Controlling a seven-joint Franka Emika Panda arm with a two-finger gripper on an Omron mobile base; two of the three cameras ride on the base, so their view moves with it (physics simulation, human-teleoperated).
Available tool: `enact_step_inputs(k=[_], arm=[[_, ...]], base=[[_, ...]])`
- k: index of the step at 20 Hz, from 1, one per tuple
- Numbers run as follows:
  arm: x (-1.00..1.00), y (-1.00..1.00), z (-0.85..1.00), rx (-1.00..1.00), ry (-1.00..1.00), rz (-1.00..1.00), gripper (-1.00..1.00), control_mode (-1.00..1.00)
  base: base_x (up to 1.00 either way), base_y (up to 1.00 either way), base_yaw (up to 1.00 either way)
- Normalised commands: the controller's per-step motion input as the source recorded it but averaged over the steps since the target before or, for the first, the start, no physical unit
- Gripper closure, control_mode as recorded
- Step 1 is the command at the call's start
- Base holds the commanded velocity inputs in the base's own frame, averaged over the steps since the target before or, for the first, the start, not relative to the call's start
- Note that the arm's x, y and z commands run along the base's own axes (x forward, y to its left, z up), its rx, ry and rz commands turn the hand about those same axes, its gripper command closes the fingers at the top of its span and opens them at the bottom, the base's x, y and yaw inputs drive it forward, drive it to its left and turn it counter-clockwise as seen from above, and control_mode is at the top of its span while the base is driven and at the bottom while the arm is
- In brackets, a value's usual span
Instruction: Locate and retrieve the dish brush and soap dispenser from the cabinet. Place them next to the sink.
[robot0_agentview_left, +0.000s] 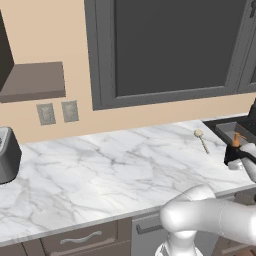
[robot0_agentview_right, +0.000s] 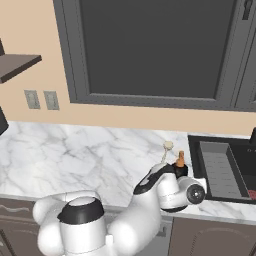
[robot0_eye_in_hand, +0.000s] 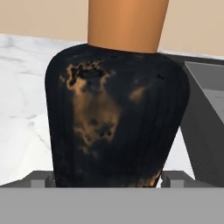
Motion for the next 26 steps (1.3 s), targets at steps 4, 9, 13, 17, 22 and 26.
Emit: enact_step_inputs(k=[4, 9, 13, 17, 22, 26], arm=[[0.22, 0.00, -0.39, 0.00, -0.07, 0.00, 1.00, -1.00], [0.28, 0.09, -0.43, 0.00, -0.10, 0.01, 1.00, -1.00], [0.26, 0.23, -0.48, 0.00, -0.08, 0.03, 1.00, -1.00], [0.15, 0.22, -0.62, 0.00, -0.07, 0.02, 1.00, -1.00], [0.02, 0.22, -0.71, 0.00, -0.05, 0.00, -1.00, -1.00], [0.00, 0.09, -0.58, 0.00, -0.02, 0.00, -1.00, -1.00]], base=[[0.00, 0.00, 0.00], [0.00, 0.00, 0.00], [0.00, 0.00, 0.00], [0.00, 0.00, 0.00], [0.00, 0.00, 0.00], [0.00, 0.00, 0.00]])
